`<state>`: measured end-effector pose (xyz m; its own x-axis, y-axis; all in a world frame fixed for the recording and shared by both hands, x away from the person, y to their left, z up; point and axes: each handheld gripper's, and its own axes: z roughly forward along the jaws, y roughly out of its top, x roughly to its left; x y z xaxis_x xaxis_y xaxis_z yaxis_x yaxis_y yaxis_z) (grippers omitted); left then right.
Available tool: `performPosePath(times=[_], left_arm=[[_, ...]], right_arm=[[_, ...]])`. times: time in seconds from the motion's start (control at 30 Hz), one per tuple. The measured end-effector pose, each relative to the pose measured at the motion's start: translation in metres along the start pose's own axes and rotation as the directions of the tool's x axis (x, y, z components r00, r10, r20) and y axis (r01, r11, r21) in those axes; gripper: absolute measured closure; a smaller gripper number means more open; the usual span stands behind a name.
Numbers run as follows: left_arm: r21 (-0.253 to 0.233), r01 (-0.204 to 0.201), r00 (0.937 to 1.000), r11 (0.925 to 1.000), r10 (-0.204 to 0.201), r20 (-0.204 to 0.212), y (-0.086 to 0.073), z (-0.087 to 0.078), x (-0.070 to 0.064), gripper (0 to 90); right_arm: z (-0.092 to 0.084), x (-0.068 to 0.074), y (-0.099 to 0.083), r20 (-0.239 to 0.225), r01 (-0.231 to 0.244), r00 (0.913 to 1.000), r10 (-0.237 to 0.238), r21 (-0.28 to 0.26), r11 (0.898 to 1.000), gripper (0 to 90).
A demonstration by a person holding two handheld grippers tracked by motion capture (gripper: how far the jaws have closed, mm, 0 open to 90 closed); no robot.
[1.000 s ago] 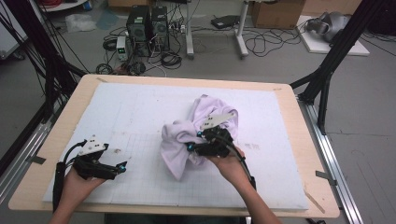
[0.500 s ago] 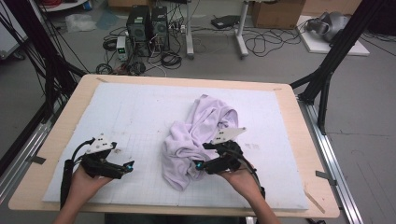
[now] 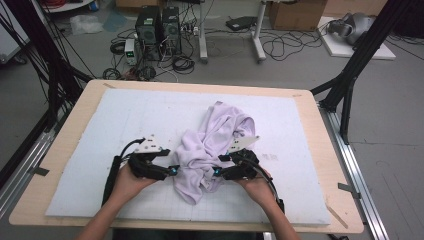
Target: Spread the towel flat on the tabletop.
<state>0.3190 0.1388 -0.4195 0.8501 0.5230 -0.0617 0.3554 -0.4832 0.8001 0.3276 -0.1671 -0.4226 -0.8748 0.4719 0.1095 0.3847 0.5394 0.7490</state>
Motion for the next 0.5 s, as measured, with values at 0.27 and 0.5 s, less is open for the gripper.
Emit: performPosePath(times=[0.27, 0.5], left_arm=[[0.059, -0.043, 0.9975, 0.9974, 0.039, 0.059, -0.002, 0.018, -0.001, 83.3], [0.016, -0.062, 0.9973, 0.998, 0.061, 0.04, -0.001, -0.03, -0.01, 84.1]], right_arm=[[0.003, -0.007, -0.007, -0.081, -0.025, 0.9963, 0.028, 0.037, 0.999, 79.0], [-0.025, 0.013, 0.0, -0.062, 0.034, 0.9974, -0.035, -0.023, 0.999, 79.5]])
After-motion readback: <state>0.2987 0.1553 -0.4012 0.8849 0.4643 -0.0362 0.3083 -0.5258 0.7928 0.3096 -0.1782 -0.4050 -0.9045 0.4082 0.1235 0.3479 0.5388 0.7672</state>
